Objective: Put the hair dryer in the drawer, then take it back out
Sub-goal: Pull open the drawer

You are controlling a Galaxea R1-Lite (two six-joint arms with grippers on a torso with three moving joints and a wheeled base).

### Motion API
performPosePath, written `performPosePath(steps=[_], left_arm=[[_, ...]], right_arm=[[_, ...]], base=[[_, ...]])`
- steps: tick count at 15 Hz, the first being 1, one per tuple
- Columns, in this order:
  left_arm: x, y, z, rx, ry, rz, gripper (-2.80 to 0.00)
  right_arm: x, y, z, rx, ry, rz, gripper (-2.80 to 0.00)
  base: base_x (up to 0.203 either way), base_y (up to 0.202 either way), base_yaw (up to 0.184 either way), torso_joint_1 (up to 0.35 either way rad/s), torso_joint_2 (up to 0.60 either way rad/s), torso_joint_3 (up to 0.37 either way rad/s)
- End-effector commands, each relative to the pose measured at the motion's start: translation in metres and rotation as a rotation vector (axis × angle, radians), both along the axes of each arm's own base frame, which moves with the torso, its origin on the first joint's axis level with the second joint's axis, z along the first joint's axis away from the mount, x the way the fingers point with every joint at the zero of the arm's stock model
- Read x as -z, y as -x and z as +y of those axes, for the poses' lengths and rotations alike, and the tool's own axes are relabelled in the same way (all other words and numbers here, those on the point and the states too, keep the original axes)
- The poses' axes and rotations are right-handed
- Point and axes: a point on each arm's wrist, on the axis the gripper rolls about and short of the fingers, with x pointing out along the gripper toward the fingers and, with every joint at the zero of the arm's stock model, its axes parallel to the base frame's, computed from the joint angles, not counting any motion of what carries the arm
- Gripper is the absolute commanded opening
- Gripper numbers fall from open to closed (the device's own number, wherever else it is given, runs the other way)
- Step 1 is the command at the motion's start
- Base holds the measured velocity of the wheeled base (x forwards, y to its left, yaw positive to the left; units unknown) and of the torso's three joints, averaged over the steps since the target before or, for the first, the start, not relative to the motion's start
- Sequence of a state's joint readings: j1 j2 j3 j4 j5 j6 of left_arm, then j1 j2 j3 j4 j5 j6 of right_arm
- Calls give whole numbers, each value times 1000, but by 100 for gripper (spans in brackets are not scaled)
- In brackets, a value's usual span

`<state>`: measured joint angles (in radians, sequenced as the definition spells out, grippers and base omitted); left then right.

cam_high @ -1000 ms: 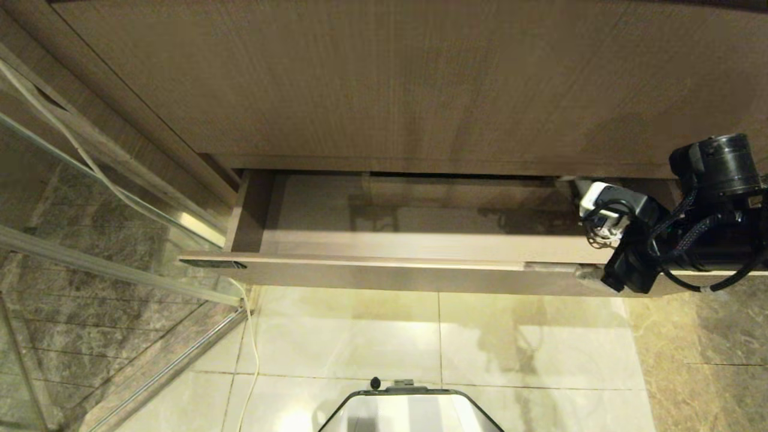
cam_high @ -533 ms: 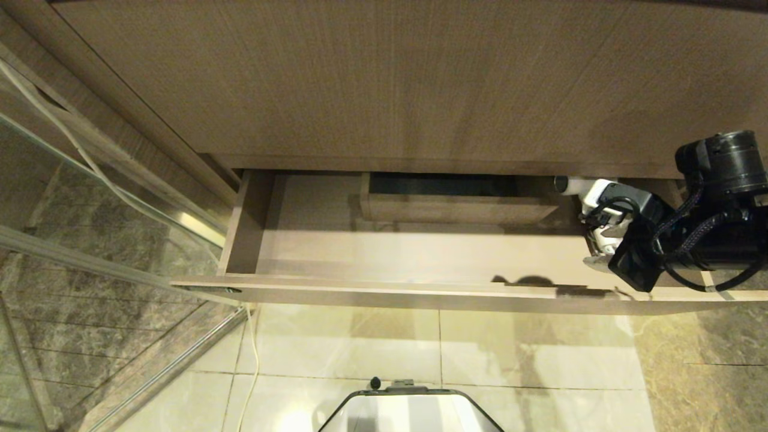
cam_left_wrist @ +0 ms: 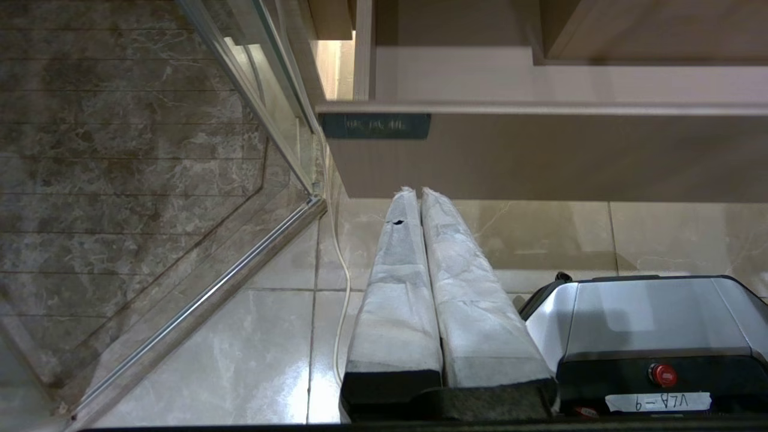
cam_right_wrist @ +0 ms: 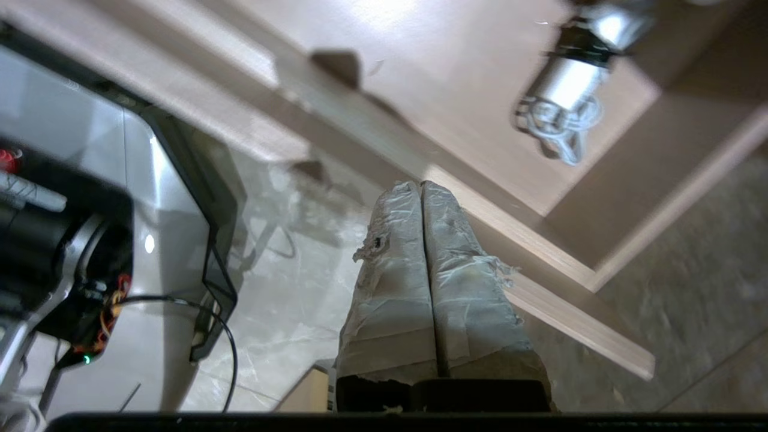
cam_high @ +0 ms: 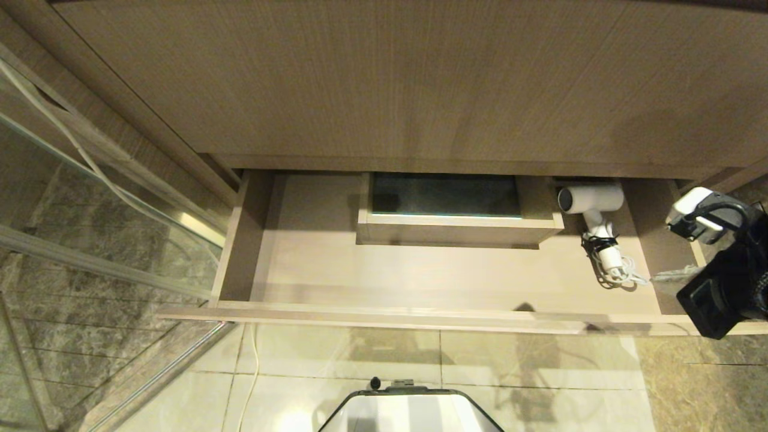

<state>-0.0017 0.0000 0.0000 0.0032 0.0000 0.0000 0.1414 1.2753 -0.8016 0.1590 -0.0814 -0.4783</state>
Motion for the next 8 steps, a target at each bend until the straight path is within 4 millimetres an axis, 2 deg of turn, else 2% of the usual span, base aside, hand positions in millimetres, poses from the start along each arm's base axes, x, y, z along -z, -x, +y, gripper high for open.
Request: performPosePath(steps=[1, 3, 6, 7, 8], left_arm=[[0, 0, 0, 0, 0, 1, -280], [0, 0, 0, 0, 0, 1, -280], [0, 0, 0, 0, 0, 1, -280], [0, 0, 0, 0, 0, 1, -280], [0, 0, 0, 0, 0, 1, -280]], right_arm=[[-2, 6, -16, 137, 39, -15, -280], [1, 1, -20, 168, 43, -8, -280], [25, -25, -58, 362, 49, 92, -280], [26, -27, -60, 373, 49, 92, 0], [26, -27, -60, 373, 49, 92, 0]], base=[[0, 0, 0, 0, 0, 0], [0, 0, 0, 0, 0, 0], [0, 0, 0, 0, 0, 0], [0, 0, 0, 0, 0, 0], [0, 0, 0, 0, 0, 0]])
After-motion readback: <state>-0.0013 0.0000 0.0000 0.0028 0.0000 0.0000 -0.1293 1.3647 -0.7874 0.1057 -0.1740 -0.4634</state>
